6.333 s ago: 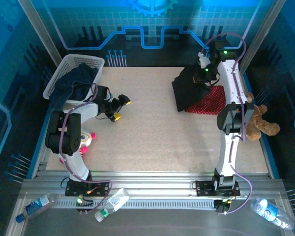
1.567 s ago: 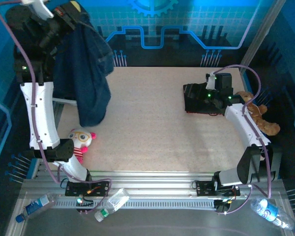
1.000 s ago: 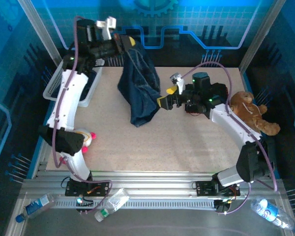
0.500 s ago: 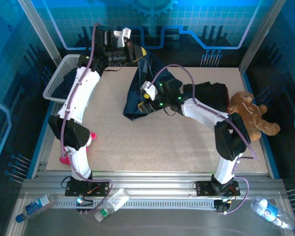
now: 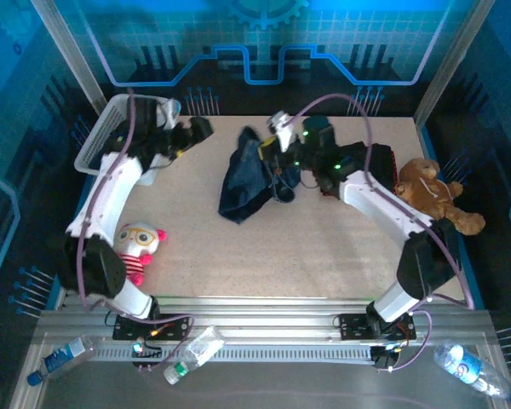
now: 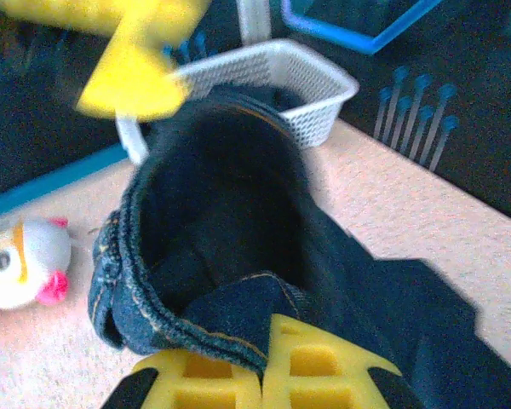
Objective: Fold and stack the skirts
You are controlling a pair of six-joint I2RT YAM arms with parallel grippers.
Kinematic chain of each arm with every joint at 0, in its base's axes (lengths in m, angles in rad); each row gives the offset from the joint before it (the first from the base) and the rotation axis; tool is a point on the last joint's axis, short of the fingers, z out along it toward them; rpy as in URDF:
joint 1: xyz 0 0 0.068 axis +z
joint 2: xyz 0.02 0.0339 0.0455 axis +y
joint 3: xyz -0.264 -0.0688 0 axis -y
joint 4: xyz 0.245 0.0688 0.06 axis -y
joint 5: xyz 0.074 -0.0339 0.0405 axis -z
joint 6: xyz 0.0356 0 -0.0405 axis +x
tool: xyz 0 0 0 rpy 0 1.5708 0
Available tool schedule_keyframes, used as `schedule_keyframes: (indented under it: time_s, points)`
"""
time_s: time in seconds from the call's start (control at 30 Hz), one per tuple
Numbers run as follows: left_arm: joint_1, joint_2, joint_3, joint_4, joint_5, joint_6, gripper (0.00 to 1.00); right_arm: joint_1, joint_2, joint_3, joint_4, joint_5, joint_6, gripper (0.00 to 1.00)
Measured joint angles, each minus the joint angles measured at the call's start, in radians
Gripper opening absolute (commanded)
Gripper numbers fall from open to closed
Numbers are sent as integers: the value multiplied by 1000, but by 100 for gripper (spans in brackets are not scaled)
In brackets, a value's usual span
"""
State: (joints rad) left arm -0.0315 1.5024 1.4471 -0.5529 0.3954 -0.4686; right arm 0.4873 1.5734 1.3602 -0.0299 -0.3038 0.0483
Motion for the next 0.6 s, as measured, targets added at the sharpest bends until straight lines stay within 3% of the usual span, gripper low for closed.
schedule_keyframes:
  time_s: [0.1,0.27,0.5,0.6]
  points:
    - [-13,-141,-179,15,-24,68,99,-31,-15,72,-34,-23,63,0]
    - [-194,-274,-379,117,-9,180,99,-3,-15,167,-77,-48,145,0]
    - [-336,-258,-535,236,-2,233,99,39,-14,222,-126,-10,188,0]
    - [-425,-241,-572,306,-55,231,99,47,-14,240,-154,17,196,0]
